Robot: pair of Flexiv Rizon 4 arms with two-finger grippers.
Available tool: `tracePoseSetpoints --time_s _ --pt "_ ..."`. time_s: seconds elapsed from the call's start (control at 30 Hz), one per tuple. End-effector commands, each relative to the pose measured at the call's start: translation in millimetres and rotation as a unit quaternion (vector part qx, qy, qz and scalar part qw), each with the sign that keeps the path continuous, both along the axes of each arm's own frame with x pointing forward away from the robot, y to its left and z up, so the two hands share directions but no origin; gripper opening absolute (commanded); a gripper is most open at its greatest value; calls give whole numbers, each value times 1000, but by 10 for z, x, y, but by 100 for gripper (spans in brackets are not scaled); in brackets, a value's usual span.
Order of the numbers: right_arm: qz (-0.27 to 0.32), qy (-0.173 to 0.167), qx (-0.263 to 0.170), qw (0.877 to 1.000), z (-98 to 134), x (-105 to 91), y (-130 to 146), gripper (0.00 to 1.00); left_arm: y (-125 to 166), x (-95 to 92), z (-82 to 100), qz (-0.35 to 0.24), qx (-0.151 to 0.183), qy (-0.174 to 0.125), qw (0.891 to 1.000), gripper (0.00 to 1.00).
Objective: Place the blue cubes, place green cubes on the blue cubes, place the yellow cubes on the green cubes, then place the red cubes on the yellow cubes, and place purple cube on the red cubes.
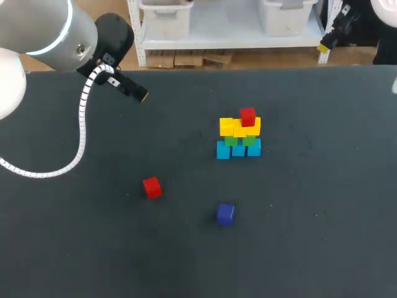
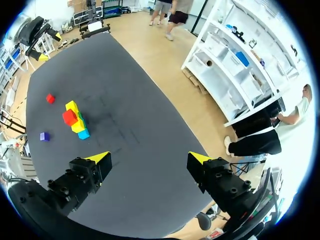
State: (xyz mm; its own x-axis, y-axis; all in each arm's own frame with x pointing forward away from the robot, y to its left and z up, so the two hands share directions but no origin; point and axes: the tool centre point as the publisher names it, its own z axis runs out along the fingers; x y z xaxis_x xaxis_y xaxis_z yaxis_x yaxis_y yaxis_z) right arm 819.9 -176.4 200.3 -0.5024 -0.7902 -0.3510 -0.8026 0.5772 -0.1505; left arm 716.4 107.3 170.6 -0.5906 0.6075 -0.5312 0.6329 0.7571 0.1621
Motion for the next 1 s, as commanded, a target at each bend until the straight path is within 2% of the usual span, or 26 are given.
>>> tracePoseSetpoints --time_s 0.03,0.63,0.9,1.0 --pt "-3 -6 -2 1000 -5 -47 -1 100 13 2 0 -2 -2 0 1000 100" --pt "1 -5 -3 1000 -6 -26 9 100 13 2 0 -2 -2 0 1000 100" --pt "-51 -27 97 994 104 109 -100 100 13 2 0 -2 -2 0 1000 100" --pt "-70 -37 119 990 140 112 -193 100 13 2 0 -2 -2 0 1000 100"
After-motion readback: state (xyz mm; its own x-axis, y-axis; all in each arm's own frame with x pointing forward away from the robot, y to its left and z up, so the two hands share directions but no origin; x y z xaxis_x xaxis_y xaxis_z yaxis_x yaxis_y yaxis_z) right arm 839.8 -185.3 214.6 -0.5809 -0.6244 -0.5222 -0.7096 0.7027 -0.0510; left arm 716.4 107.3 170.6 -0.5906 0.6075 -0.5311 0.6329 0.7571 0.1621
